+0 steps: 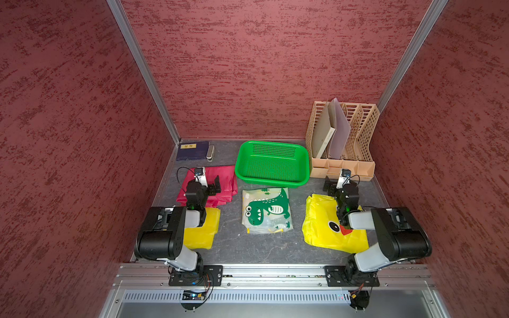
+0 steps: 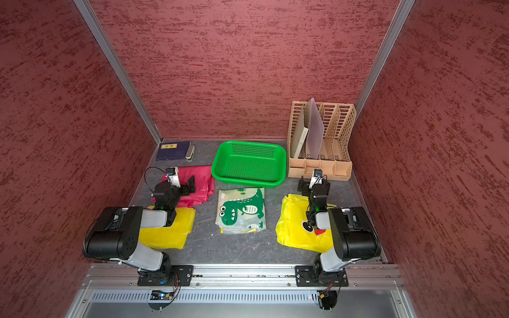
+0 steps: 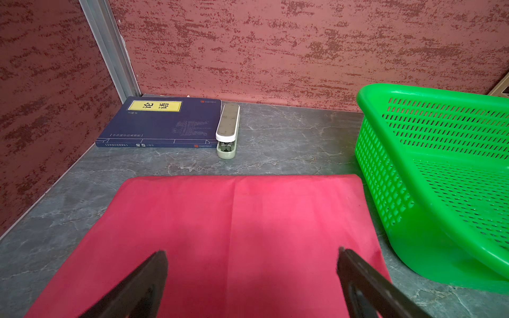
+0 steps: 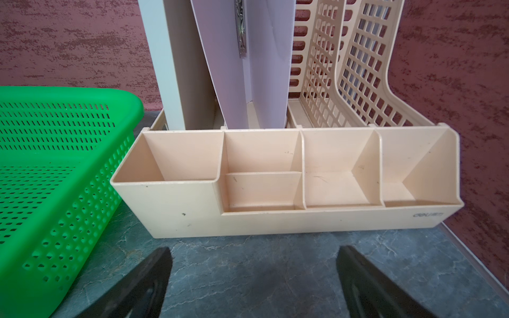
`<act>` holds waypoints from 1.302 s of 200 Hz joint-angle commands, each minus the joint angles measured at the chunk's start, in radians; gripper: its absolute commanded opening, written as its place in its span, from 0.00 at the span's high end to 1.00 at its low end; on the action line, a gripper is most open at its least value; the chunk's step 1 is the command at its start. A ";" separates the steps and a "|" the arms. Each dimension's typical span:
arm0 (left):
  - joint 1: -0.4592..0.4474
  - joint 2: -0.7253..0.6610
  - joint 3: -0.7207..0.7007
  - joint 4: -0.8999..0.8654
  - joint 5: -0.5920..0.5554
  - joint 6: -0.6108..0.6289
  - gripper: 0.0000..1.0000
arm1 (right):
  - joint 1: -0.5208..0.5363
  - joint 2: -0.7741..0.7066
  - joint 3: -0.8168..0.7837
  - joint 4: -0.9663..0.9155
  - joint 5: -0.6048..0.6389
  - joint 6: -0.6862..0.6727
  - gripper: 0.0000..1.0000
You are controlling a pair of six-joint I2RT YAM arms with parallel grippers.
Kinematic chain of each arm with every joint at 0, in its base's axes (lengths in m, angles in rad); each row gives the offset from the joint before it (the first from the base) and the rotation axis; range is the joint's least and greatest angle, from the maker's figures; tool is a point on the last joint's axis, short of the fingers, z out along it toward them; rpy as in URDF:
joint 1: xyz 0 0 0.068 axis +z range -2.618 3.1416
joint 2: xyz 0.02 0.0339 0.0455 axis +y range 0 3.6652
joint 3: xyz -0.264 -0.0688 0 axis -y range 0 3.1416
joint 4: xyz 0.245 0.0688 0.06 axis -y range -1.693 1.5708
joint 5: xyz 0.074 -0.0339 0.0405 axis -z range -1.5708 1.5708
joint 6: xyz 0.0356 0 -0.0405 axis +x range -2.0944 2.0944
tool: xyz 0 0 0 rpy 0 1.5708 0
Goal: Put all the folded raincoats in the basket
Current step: Pick up the raincoat from the center of the board.
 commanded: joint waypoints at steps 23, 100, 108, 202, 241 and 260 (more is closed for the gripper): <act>-0.036 -0.095 0.075 -0.185 -0.141 -0.001 0.00 | -0.002 -0.043 0.022 -0.040 -0.018 -0.001 0.02; -0.115 -0.275 0.266 -0.695 -0.454 -0.190 0.00 | -0.002 -0.366 0.194 -0.694 0.026 0.157 0.01; -0.109 -0.309 0.279 -0.760 -0.427 -0.235 0.00 | -0.001 -0.381 0.209 -0.742 0.005 0.171 0.02; -0.113 -0.436 0.448 -1.398 0.032 -0.590 0.00 | -0.002 -0.566 0.347 -1.308 -0.271 0.398 0.02; -0.292 -0.416 0.461 -1.461 0.106 -0.634 0.00 | 0.011 -0.618 0.316 -1.357 -0.537 0.446 0.05; -0.350 -0.397 0.441 -1.427 0.184 -0.657 0.00 | 0.035 -0.623 0.314 -1.368 -0.649 0.460 0.09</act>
